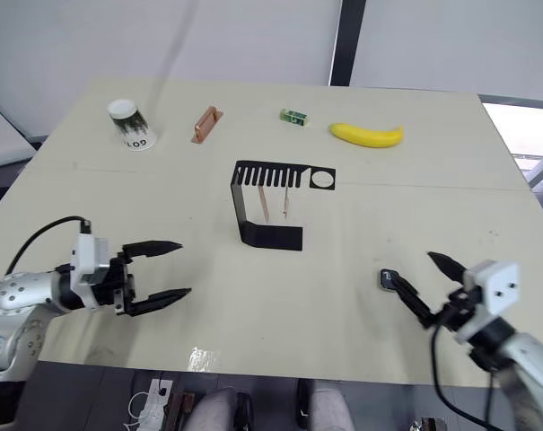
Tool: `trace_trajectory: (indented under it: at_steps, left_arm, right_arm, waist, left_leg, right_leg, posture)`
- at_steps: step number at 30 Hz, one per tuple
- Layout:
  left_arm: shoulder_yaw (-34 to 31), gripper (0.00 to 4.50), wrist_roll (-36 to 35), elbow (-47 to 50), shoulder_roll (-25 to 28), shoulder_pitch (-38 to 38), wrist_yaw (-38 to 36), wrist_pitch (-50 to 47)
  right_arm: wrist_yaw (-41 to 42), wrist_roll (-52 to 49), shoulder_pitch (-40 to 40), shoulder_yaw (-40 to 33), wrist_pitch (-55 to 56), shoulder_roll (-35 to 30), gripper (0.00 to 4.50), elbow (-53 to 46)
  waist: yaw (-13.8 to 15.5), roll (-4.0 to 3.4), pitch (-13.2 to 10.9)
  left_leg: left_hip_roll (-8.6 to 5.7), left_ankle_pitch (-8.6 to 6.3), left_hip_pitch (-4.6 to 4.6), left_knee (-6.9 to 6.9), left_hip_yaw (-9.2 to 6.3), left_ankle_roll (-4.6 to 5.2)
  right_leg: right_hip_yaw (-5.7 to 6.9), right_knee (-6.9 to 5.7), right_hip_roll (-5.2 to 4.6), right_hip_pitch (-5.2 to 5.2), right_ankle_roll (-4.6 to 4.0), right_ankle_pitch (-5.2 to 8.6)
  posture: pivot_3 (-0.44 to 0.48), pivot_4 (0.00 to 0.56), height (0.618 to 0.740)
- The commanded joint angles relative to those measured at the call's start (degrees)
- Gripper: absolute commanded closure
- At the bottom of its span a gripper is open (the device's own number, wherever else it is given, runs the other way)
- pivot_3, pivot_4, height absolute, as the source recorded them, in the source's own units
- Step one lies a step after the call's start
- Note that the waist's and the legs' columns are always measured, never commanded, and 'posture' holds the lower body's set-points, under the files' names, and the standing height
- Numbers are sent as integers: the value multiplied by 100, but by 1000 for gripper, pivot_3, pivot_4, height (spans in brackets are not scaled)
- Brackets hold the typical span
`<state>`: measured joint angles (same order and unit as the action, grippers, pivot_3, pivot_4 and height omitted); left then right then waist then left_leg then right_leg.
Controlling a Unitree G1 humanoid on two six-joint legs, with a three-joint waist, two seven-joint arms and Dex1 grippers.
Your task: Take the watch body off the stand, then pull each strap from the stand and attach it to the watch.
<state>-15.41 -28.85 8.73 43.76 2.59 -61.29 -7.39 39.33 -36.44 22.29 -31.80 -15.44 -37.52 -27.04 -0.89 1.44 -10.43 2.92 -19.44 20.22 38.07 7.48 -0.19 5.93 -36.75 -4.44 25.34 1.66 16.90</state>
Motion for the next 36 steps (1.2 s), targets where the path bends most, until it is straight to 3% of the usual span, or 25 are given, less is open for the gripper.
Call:
trace_trajectory:
  at_steps: [1, 7, 14, 19, 21, 26, 31, 36]
  left_arm:
    - [-674, 0, 313, -677, -16, -117, 434, 562]
    - [-1155, 0, 957, -1556, -173, -404, 1147, 1635]
    - [-1308, 0, 765, -998, -391, -762, 1573, 1557]
    - [-1281, 0, 529, -256, -541, -929, 1769, 1102]
    - [-1094, 0, 311, 221, -537, -1056, 1650, 793]
    - [-834, 0, 106, 1140, -659, -1115, 1894, 310]
    - [-351, 0, 37, 2356, -1122, -1055, 2879, -613]
    - [252, 0, 159, 3106, -1931, -402, 4246, -1524]
  right_arm:
    - [1056, 362, 357, -997, 1008, -377, 97, 1116]
    - [1252, 808, 157, -1621, 1795, -748, 97, 3435]
    - [1367, 1032, -112, -1438, 2345, -767, 97, 4217]
    - [1323, 835, -457, -1019, 1936, -577, 97, 3652]
    - [1358, 512, -522, -650, 1456, -414, 97, 2913]
    - [1123, 160, -946, 383, 719, -102, 97, 1374]
    - [1081, 228, -1553, 1266, 552, 148, 97, 719]
    - [1205, 394, -1793, 1736, 740, 273, 97, 467]
  waist:
    - [19, 2, 1]
    - [64, 1, 1]
    - [64, 1, 1]
    - [41, -4, -1]
    - [43, -4, -1]
    - [51, -6, -1]
    - [74, -5, -1]
    - [136, -3, 1]
  left_leg:
    - [0, -3, -2, 0, 3, 5]
    - [2, -8, -11, -2, 7, 8]
    - [5, -10, -15, -4, 13, 6]
    - [11, -14, -53, -11, 19, -3]
    - [15, -22, -94, -24, 21, -9]
    - [17, -25, -101, -31, 25, -11]
    - [16, -25, -99, -29, 23, -12]
    - [11, -25, -89, -15, 14, -9]
  right_leg:
    - [0, 7, 1, -4, 1, -1]
    - [3, 22, 2, -17, 2, -1]
    - [-1, 20, -2, -18, 3, -2]
    - [-7, 12, 0, -47, 3, -2]
    - [-6, 23, 3, -84, 0, 0]
    - [-13, 23, 3, -87, 0, 0]
    - [-12, 23, 3, -86, 0, 0]
    - [-8, 22, 3, -88, 2, -1]
  posture:
    - [0, 150, 740]
    - [0, 150, 740]
    - [0, 150, 740]
    - [0, 150, 740]
    - [0, 150, 740]
    - [0, 150, 740]
    - [0, 150, 740]
    - [0, 150, 740]
